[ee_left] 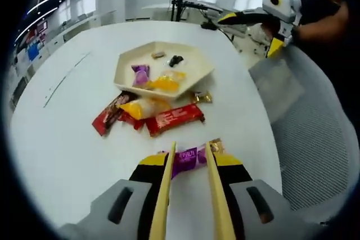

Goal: Place the target food into the container with the food tongs after gripping and lifting it, then release it inside without dropping or visibly crushing the food.

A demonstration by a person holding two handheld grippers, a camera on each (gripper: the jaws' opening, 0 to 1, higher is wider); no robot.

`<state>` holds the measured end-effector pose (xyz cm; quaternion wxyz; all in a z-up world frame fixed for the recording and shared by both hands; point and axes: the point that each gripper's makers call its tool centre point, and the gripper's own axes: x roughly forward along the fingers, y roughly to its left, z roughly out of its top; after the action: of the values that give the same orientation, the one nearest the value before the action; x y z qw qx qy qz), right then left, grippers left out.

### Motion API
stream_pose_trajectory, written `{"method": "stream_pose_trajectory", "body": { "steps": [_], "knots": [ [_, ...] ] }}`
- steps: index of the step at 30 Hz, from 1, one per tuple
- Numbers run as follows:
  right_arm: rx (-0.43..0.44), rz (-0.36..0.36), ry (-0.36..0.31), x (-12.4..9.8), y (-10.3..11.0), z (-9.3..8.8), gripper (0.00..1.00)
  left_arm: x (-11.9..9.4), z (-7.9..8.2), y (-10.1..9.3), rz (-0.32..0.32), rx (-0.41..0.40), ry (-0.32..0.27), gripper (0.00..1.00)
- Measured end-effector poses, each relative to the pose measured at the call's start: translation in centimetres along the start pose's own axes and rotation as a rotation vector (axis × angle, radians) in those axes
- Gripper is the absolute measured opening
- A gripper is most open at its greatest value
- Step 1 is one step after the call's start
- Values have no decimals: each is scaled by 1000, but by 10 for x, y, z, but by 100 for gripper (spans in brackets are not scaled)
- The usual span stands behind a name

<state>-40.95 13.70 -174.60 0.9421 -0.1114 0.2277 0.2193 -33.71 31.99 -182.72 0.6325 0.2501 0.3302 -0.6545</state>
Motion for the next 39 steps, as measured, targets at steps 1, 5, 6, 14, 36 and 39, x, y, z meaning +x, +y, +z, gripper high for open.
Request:
{"method": "stream_pose_trajectory", "body": {
  "steps": [1, 5, 6, 14, 36, 39],
  "knots": [
    [0, 0, 0, 0, 0, 0, 83, -2, -2, -1, 2, 5, 4, 25],
    [-3, 3, 2, 0, 1, 0, 83, -11, -12, -3, 25, -3, 12, 25],
    [-4, 2, 2, 0, 1, 0, 83, -14, -15, -2, 46, -22, 7, 25],
    [-8, 9, 5, 1, 3, -1, 83, -31, -28, -5, 111, -76, -53, 25],
    [-28, 5, 5, -1, 5, 1, 82, -25, -35, -2, -20, 460, 252, 24],
    [-21, -2, 1, -1, 3, 1, 82, -23, -33, 0, -20, 427, 236, 24]
  ]
}}
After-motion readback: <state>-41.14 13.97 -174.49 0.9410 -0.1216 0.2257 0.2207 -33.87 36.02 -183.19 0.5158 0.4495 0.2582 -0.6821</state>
